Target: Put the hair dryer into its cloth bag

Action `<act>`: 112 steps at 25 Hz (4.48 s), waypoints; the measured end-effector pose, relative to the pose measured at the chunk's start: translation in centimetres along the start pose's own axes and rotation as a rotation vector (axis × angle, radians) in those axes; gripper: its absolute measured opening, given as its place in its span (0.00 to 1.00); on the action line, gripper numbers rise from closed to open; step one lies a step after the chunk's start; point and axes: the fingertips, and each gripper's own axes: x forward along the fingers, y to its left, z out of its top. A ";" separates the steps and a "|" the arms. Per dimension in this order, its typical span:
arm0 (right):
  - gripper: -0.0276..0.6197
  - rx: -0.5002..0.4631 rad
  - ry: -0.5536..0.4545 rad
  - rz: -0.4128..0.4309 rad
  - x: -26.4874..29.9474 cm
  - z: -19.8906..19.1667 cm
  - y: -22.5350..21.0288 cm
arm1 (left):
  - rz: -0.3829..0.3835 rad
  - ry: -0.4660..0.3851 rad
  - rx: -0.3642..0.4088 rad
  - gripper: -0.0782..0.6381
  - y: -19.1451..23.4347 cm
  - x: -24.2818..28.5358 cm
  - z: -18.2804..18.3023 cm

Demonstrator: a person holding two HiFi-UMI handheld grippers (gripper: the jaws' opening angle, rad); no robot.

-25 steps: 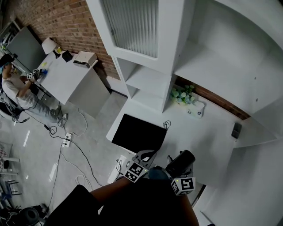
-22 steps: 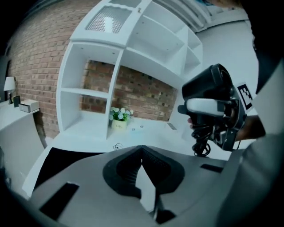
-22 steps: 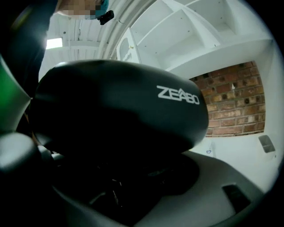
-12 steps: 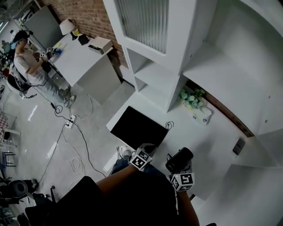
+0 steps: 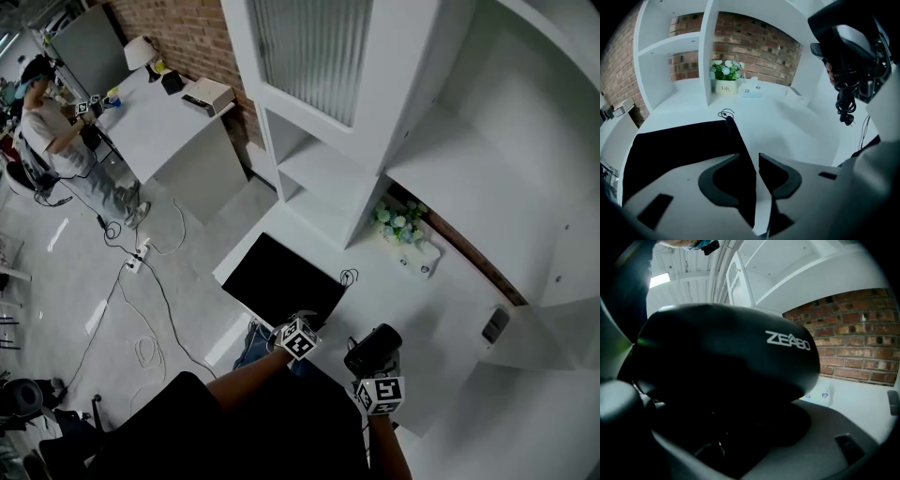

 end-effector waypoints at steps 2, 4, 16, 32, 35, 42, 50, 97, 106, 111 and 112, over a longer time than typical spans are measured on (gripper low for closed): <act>0.46 -0.005 0.010 0.004 0.0 -0.2 -0.2 | 0.005 0.016 0.015 0.30 0.3 0.5 -0.1; 0.46 -0.016 0.019 0.009 0.1 -0.4 -0.1 | 0.010 0.039 0.039 0.30 0.6 1.0 -0.3; 0.46 -0.024 0.085 0.057 1.7 -2.5 0.6 | 0.010 -0.019 -0.130 0.15 2.3 0.0 0.4; 0.46 -0.048 0.178 0.104 3.9 -4.2 1.5 | -0.080 0.061 -0.072 0.34 0.5 1.3 -0.5; 0.46 -0.043 0.189 0.091 3.7 -4.6 1.4 | -0.063 0.081 -0.092 0.33 1.0 1.8 -1.1; 0.46 -0.027 0.202 0.090 3.5 -5.4 1.1 | -0.045 0.046 -0.144 0.15 2.3 0.5 -0.3; 0.46 -0.035 0.232 0.091 5.0 -6.0 1.3 | 0.008 -0.066 -0.190 0.15 3.8 -2.5 1.1; 0.46 -0.337 0.933 0.178 17.3 -18.7 3.0 | -0.161 -0.454 -0.346 0.15 4.9 -10.0 5.1; 0.47 -0.313 0.955 0.212 16.9 -19.1 2.8 | -0.171 -0.454 -0.344 0.15 4.9 -9.8 5.1; 0.48 -0.319 0.917 0.197 17.0 -18.9 2.7 | -0.156 -0.458 -0.351 0.15 5.1 -10.1 5.0; 0.48 -0.319 0.905 0.204 17.2 -18.8 2.8 | -0.154 -0.460 -0.355 0.15 5.1 -10.1 5.0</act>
